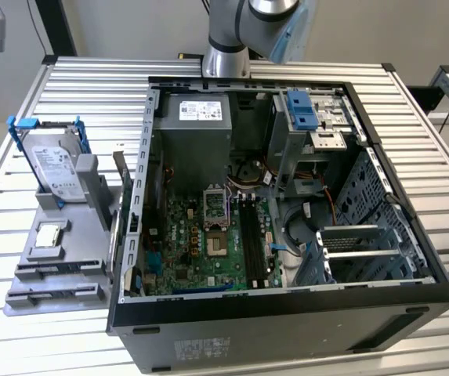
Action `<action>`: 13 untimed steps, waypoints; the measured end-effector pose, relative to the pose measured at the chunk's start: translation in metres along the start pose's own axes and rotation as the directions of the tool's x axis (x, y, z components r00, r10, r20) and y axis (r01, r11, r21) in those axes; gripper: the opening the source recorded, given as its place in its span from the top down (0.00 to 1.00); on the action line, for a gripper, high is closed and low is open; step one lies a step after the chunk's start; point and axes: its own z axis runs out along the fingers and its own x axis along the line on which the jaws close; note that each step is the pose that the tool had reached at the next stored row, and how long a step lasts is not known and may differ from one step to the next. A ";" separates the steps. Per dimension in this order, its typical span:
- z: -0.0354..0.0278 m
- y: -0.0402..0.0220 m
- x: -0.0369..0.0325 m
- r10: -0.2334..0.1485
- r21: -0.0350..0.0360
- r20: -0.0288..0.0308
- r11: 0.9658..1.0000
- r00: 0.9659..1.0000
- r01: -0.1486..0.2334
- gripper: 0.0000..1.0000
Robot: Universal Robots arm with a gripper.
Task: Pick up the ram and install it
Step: 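Pick up the ram and move it above insertion slot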
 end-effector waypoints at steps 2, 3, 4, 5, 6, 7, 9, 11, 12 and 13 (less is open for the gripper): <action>0.0000 0.0000 0.0000 0.000 0.000 0.000 1.000 1.000 0.000 0.00; 0.0000 0.0000 0.0000 0.000 0.000 0.000 1.000 1.000 0.000 0.00; 0.0000 0.0000 0.0000 0.000 0.000 0.000 1.000 1.000 0.000 0.00; 0.0000 0.0000 0.0000 0.000 0.000 0.000 1.000 1.000 0.000 0.00; 0.0000 0.0000 0.0000 0.000 0.000 0.000 1.000 1.000 0.000 0.00; 0.0000 0.0000 0.0000 0.000 0.000 0.000 1.000 1.000 0.000 0.00; -0.0001 0.0000 0.0000 0.000 0.000 0.000 1.000 1.000 0.000 0.00; 0.0000 0.0000 0.0000 0.000 0.000 0.000 1.000 1.000 0.000 0.00; 0.0000 0.0000 0.0000 0.000 0.001 0.000 1.000 1.000 0.000 0.00; 0.0003 0.0000 0.0000 0.000 0.001 0.000 1.000 1.000 0.000 0.00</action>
